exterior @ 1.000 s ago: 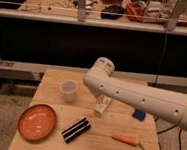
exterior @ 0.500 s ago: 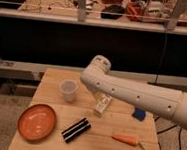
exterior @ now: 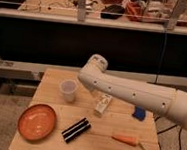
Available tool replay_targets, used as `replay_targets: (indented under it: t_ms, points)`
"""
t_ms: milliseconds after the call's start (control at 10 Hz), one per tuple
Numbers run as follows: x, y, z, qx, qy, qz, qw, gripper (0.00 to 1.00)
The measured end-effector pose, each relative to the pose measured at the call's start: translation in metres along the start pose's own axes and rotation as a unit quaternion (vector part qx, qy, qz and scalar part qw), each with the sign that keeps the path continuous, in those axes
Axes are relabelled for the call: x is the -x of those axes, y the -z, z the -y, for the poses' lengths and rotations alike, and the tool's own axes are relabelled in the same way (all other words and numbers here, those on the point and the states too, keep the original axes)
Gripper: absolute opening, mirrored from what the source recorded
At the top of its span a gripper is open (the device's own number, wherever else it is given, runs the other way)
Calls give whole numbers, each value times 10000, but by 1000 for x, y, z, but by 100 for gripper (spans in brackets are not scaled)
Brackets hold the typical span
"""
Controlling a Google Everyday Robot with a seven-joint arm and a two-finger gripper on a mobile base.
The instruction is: Pick up the ceramic cup
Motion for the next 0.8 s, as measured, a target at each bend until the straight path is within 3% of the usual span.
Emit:
replay_targets:
  t_ms: [800]
  points:
    - [18,-22,25,-209,429,147,9988,80]
